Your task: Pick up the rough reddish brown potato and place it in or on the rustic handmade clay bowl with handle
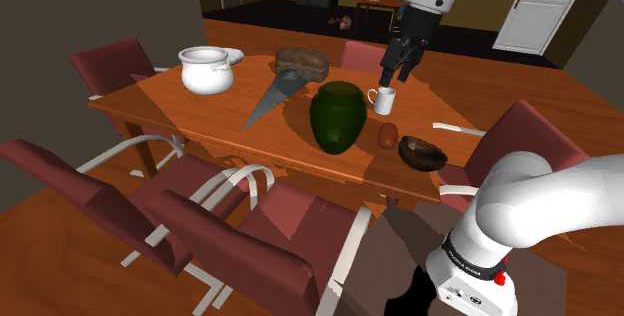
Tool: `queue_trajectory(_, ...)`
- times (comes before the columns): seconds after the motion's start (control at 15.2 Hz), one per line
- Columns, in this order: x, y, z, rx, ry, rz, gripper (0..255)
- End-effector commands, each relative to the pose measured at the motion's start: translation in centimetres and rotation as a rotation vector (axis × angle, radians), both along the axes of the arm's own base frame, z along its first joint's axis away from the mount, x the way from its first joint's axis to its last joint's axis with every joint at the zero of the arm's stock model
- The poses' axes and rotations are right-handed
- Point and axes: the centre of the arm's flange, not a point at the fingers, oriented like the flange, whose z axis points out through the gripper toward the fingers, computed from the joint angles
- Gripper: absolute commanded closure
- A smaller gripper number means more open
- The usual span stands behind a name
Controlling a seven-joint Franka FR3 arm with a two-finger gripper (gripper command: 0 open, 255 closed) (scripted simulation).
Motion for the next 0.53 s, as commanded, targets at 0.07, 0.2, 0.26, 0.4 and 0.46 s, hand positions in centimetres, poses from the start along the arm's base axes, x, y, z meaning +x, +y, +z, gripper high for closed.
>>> queue_trajectory(0.07,0.6,-1.1,-0.7,0.013,0.003,-0.022,0)
queue_trajectory(0.2,1.7,-3.4,-2.1,0.038,0.01,-0.066,0)
queue_trajectory(0.26,2.2,-4.6,-2.8,0.051,0.014,-0.088,0)
queue_trajectory(0.4,3.1,-6.9,-4.3,0.076,0.02,-0.132,0)
queue_trajectory(0.46,3.5,-8.1,-5.1,0.089,0.024,-0.153,0)
